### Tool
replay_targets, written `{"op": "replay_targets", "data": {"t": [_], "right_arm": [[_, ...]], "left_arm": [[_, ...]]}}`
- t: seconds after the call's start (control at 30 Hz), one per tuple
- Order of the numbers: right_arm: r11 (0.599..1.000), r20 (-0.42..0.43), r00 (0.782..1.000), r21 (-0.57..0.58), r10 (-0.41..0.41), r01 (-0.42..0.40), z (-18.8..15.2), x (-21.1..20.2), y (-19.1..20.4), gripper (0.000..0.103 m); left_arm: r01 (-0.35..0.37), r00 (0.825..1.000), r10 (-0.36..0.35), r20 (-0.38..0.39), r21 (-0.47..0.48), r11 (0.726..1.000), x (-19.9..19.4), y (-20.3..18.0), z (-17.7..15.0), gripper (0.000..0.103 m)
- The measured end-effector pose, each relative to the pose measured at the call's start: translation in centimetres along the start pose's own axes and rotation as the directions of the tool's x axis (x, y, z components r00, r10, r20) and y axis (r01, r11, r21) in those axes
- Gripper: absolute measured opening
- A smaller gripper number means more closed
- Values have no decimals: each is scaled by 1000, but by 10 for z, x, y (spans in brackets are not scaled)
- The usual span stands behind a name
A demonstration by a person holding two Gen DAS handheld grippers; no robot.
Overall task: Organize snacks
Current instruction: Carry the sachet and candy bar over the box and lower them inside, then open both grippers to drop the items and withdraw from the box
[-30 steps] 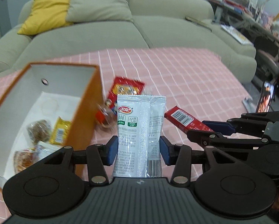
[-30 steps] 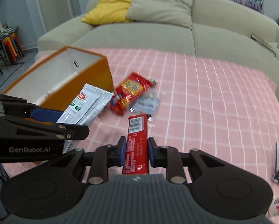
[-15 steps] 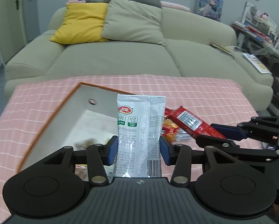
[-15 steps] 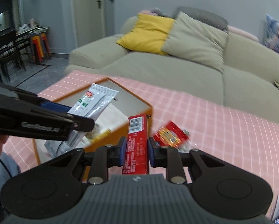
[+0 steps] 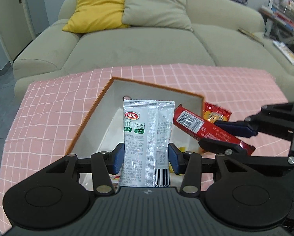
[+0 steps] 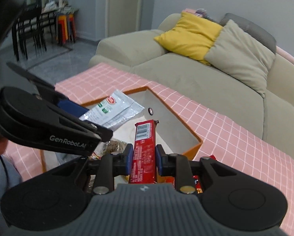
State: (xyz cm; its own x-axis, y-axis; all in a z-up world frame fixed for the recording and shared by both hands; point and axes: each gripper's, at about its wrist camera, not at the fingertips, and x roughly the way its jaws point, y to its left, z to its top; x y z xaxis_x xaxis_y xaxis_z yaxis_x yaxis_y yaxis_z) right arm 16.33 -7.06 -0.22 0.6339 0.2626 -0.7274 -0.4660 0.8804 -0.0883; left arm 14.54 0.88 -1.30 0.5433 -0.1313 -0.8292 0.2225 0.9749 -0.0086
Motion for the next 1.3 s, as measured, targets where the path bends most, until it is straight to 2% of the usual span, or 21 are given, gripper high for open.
{"op": "replay_targets", "data": {"t": [0.33, 0.53, 1.0, 1.3], "right_arm": [[983, -110, 992, -179, -55, 35, 3, 70, 7, 20], [978, -153, 986, -205, -59, 27, -1, 98, 4, 20], [965, -226, 972, -263, -67, 6, -9, 130, 8, 20], [963, -255, 965, -270, -68, -4, -6, 135, 10, 23]], "left_arm": [[-52, 990, 52, -134, 6, 999, 53, 18, -5, 53], [-52, 984, 53, -173, 11, 999, 76, 19, -6, 53], [-58, 966, 69, -250, 52, 997, 111, 18, -8, 54], [-61, 965, 74, -251, 57, 996, 114, 18, -5, 57]]}}
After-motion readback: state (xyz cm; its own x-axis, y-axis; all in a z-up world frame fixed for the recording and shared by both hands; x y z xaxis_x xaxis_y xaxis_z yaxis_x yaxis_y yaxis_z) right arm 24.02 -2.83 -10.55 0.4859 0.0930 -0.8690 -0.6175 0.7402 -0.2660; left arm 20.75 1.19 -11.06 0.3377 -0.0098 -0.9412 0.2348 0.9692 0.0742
